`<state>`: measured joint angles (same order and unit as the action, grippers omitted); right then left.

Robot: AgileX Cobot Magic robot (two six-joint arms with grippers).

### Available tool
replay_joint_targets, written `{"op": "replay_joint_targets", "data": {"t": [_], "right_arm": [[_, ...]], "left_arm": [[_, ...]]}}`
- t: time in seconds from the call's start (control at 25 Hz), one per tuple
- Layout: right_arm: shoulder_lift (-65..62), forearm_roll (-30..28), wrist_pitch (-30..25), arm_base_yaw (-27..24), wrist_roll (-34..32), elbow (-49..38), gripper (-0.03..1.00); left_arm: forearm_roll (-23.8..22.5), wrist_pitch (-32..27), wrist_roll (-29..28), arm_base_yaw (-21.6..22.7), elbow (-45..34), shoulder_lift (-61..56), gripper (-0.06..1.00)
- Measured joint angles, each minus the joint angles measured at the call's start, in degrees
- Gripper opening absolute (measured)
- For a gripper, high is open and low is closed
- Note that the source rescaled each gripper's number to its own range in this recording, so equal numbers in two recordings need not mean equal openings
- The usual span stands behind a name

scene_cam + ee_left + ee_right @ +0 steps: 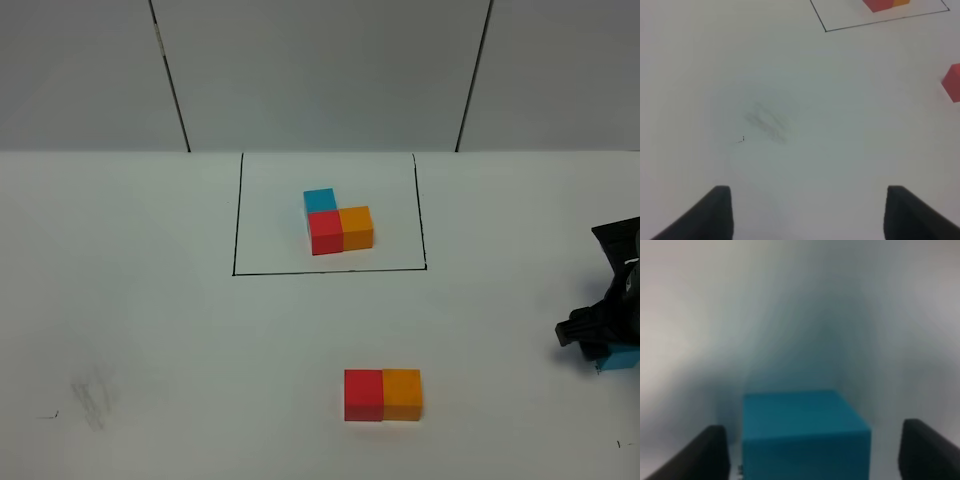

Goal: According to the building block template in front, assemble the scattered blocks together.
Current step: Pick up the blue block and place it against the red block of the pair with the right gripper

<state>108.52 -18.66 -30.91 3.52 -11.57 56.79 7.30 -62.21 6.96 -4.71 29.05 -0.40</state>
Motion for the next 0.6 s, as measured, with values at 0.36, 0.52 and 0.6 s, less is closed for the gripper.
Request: {"op": "replay_joint_targets", "data": {"t": [0.36, 0.52, 0.6], "right_arm": [[-0.1, 1.6, 0.0, 0.0, 0.0, 0.0, 0.20], [-3.2, 6.9, -1.1, 0.1, -1.7, 0.3, 0.20], [-6.1, 10.0, -3.0, 0.8, -2.7, 1.8, 0.20]], "left_arm": [[0.0, 0.0, 0.0, 0.0, 0.0, 0.0, 0.53], [0.0, 0.0, 0.0, 0.0, 0.0, 0.0, 0.53], [0.0, 0.0, 0.0, 0.0, 0.0, 0.0, 0.53]]}}
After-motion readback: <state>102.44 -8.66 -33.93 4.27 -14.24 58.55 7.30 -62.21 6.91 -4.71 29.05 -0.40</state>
